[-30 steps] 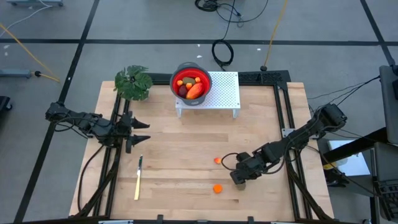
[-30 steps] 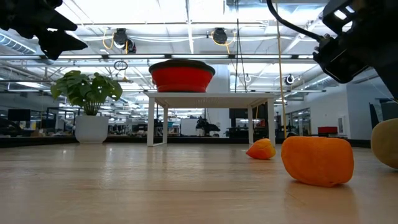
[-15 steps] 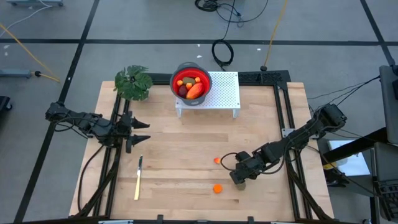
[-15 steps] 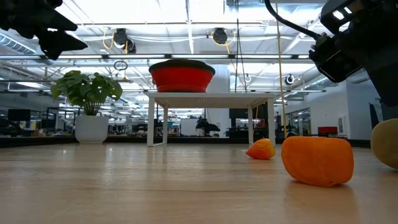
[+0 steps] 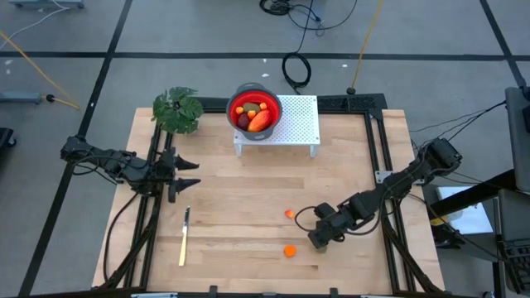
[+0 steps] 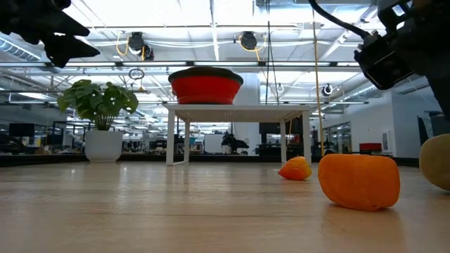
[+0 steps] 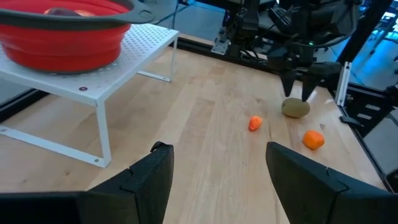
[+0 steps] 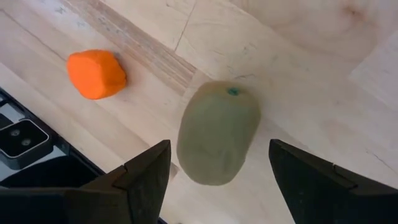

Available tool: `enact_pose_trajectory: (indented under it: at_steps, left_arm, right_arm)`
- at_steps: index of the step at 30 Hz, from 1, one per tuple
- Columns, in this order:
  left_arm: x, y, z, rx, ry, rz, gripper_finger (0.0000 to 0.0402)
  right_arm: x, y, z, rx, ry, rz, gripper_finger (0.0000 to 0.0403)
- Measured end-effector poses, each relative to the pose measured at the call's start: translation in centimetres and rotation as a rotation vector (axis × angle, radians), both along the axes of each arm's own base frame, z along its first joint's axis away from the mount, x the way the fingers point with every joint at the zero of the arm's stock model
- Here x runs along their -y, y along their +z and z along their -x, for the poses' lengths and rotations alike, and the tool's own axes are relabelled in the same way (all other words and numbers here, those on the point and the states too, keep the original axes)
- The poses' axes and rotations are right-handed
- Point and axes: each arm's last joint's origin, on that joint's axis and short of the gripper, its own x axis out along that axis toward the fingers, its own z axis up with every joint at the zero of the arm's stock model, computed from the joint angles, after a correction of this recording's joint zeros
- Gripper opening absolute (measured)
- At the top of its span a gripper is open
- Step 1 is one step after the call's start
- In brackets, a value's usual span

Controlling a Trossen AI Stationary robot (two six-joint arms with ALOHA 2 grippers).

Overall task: Pick & Place Fruit
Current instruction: Put the kiwi into the red strainer bowl on the shelf

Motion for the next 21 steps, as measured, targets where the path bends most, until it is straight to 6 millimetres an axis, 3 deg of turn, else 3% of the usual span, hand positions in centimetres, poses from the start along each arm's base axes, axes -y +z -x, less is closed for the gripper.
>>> enact_pose_trajectory:
  at_steps: [21]
  left_arm:
    - [-0.1, 0.0, 0.0, 0.004, 0.025, -0.007, 0.0255]
  right_arm:
    - [-0.3, -1.4, -0.3, -0.008, 0.021, 0.079, 0.0263]
